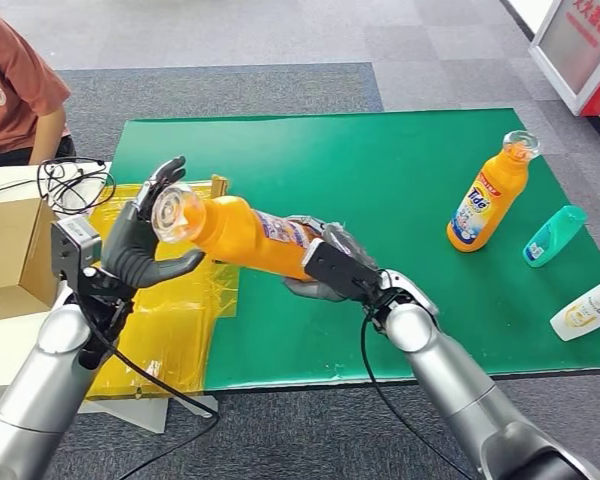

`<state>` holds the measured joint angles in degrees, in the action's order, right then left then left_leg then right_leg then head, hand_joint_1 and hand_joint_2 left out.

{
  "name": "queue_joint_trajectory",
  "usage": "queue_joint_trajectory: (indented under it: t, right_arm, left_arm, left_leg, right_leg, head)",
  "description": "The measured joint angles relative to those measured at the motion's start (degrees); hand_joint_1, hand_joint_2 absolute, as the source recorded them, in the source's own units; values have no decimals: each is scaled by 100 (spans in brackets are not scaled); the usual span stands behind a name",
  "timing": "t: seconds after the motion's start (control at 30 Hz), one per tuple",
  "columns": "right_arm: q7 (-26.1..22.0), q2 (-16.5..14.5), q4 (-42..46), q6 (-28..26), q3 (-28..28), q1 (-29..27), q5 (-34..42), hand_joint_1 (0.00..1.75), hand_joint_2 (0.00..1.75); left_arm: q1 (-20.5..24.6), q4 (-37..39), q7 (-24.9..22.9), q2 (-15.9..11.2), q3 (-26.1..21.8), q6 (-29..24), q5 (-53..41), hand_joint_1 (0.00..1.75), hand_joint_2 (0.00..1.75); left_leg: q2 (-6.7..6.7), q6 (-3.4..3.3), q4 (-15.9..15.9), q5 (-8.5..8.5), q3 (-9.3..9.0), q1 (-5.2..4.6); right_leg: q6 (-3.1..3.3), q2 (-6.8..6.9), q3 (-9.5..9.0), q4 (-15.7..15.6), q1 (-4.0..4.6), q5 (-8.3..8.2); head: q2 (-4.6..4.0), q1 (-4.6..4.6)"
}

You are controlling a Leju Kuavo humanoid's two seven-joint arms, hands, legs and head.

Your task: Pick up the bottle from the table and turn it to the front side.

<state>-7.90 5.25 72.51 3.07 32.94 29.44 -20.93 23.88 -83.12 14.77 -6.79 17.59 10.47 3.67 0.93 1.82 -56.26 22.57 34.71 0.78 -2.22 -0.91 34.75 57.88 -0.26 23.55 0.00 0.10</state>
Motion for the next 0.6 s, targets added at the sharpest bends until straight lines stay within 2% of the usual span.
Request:
queue_joint_trajectory:
  t: [0.33, 0.6]
  right_arm:
    - [60, -98, -87, -161, -19, 152, -121, 175, 175]
    - [68, -164, -149, -263, -16, 190, -172, 175, 175]
  left_arm:
    - [-157, -148, -312, 275, 96, 156, 607, 0, 175]
    - [-162, -204, -467, 387, 332, 183, 894, 0, 175]
  left_leg:
    - [0, 0, 0, 0, 1, 0]
    - [0, 0, 0, 0, 2, 0]
  right_leg:
    - [0, 0, 0, 0, 0, -1]
    - [0, 0, 2, 0, 0, 0]
  head:
    - [0, -1]
    - [-1, -1]
